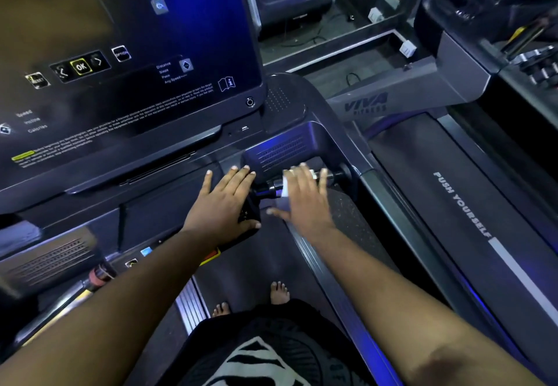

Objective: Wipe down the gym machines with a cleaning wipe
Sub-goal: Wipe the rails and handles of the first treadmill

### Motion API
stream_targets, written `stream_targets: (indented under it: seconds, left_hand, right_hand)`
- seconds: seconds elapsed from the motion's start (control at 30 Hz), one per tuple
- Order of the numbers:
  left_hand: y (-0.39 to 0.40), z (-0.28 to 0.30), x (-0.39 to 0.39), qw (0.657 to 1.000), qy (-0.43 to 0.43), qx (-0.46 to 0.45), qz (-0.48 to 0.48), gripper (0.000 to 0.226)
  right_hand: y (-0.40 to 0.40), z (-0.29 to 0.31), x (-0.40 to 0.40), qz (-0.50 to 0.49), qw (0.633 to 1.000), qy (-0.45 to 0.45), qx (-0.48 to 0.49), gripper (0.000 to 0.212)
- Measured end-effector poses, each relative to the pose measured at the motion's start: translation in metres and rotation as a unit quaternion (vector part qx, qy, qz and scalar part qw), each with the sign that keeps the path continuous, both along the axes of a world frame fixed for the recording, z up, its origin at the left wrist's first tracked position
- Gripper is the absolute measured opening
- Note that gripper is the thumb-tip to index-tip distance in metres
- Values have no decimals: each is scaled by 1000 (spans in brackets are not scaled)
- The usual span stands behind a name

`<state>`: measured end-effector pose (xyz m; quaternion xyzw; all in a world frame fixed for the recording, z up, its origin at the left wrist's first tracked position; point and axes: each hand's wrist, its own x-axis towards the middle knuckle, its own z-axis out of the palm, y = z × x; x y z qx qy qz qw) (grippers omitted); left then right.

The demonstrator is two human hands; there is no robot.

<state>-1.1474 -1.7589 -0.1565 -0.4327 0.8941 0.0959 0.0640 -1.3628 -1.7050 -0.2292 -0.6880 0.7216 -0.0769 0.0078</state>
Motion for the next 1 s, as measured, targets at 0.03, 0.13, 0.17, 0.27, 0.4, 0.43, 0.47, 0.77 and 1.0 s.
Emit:
stream_targets:
  seconds: [0.03, 0.13, 0.17, 0.27, 0.4, 0.43, 0.47, 0.77, 1.0]
  left_hand:
    - [0, 0, 0, 1000, 5, 1, 0, 111]
    - [-1, 0, 1, 1000, 11, 10, 2, 112]
    - [-1, 0, 1, 1000, 12, 15, 2, 112]
    - [-3, 0, 1, 1000, 8, 24, -2, 113]
    - [-5, 3, 1, 999, 18, 45, -2, 113]
    - [-6, 3, 1, 998, 18, 55, 0, 113]
    - [-7, 4, 1, 998, 19, 64, -2, 113]
    - [-11, 7, 4, 995, 33, 89, -14, 116]
    - [-13, 7, 4, 996, 28, 86, -26, 116]
  right_hand:
    - [5, -1, 9, 39, 999, 1, -11, 103]
    - [13, -5, 5, 78, 996, -7, -49, 97]
    - [13, -7, -5, 55, 997, 1, -51, 96]
    - [10, -9, -26, -78, 996, 31, 13, 94]
    - [2, 7, 7, -128, 991, 4, 42, 90]
    - [0, 11, 22, -113, 993, -12, 39, 88]
    - [0, 13, 36, -94, 995, -21, 30, 87]
    - [18, 1, 8, -106, 994, 13, -8, 84]
    - [6, 10, 50, -82, 996, -36, -24, 93]
